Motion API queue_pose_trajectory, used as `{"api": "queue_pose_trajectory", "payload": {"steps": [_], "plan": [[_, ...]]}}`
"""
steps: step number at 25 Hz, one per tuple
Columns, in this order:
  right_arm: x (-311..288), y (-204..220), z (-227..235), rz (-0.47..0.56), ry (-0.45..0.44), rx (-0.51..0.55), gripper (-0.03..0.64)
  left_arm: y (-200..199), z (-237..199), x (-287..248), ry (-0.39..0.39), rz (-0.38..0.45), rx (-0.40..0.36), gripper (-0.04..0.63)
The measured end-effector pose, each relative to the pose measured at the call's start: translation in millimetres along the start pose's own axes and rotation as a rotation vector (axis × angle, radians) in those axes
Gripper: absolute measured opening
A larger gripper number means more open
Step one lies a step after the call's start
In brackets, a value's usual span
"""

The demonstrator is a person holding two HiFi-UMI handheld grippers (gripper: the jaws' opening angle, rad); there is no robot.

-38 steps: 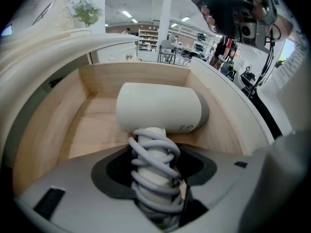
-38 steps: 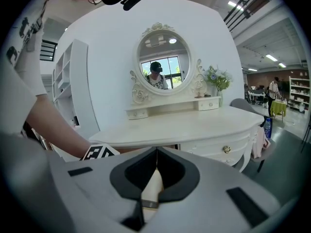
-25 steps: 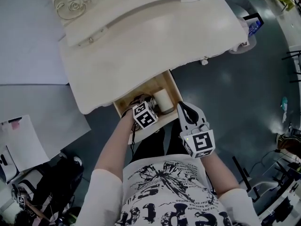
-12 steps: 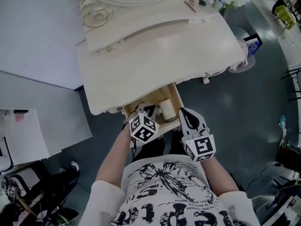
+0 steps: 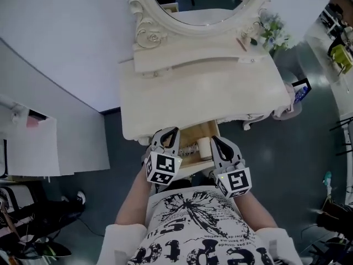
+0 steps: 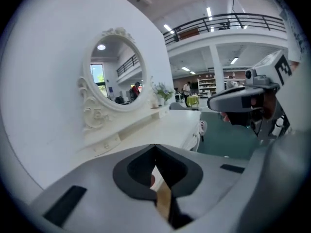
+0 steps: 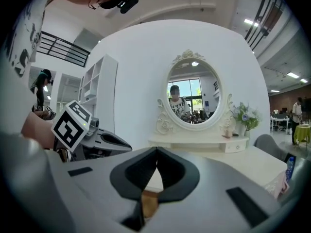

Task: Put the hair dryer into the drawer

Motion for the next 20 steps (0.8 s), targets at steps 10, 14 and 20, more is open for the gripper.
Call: {"api": "queue_pose_trajectory", "payload": {"steps": [10,14,20], "plan": [[-28.9,-34.6,-25.0,0.104,-0.101,0.018,0.017,-42.1,-32.8,84.1,-0.249,0.338,0.07,0.02],[-35.6,-43.2,-30.6,0.127,-0.122,0.026,0.017,-44.5,-38.2,110.5,-0.332,0.384,0.077,0.021],[-47.2,-49.4,-36.4,0.133,-0.163,0.035,0.017,-44.6,-46.7,127.4,-0.412,0.394,0.096,0.021]]}}
Point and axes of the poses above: the fingertips, and each gripper's own axes: x backward along the fingers, z to its right, y out of its underside, the point moved 10 cm from there along x, backward along the fingers, and after that the axes turned 13 degrees about z, right-handed, at the moved point
